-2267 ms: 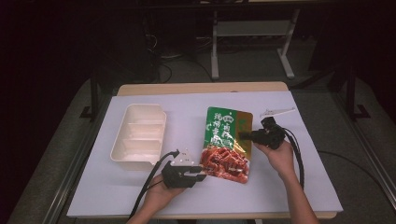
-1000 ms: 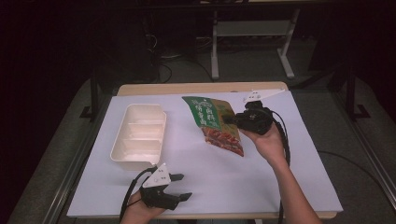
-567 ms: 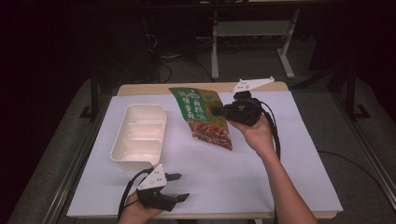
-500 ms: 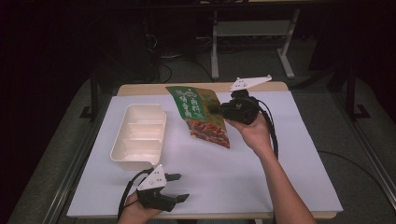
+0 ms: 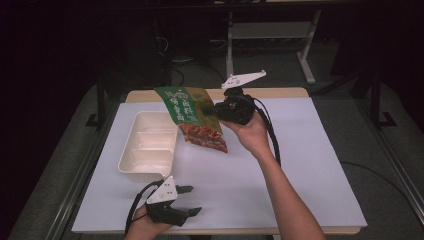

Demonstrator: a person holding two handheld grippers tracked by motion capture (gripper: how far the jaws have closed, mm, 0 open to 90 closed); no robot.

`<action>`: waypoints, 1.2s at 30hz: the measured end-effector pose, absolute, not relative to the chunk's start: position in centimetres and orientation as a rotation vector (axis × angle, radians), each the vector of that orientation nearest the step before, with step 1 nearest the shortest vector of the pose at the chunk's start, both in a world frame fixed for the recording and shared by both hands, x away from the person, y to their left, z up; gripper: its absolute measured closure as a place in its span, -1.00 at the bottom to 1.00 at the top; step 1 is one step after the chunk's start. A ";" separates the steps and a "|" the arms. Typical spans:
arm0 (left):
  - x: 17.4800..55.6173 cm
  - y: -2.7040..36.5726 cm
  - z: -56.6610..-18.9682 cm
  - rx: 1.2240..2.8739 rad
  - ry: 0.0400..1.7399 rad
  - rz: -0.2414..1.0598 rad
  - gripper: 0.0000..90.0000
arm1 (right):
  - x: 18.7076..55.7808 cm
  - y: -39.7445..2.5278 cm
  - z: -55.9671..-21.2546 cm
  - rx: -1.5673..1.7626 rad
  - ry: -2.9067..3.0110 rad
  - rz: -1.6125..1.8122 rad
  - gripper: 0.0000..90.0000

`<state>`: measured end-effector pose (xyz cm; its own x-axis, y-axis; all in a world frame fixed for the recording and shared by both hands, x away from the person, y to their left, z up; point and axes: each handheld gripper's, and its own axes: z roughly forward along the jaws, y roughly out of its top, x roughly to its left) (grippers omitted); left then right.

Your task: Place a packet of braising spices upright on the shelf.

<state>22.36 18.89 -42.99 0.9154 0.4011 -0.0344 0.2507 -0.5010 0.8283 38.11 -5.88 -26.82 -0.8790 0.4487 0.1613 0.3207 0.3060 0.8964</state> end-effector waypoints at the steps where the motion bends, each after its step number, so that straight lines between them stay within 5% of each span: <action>1: 22.4 18.9 -43.0 2.120 0.464 0.202 -0.34 | 38.2 -5.5 -26.8 0.717 2.445 1.632 1.00; 18: 22.3 18.8 -43.2 2.120 0.459 0.201 -0.35 | 39.8 0.2 -26.2 0.638 2.450 1.708 1.00; 36: 22.2 18.8 -43.3 2.121 0.446 0.207 -0.37 | 41.8 6.0 -29.4 0.634 2.476 1.764 1.00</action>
<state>22.19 18.79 -43.29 0.9198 0.3918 -0.0230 0.2354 -0.5040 0.8310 41.81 6.01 -29.44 -0.9160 0.3463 0.2025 0.3045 0.2716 0.9129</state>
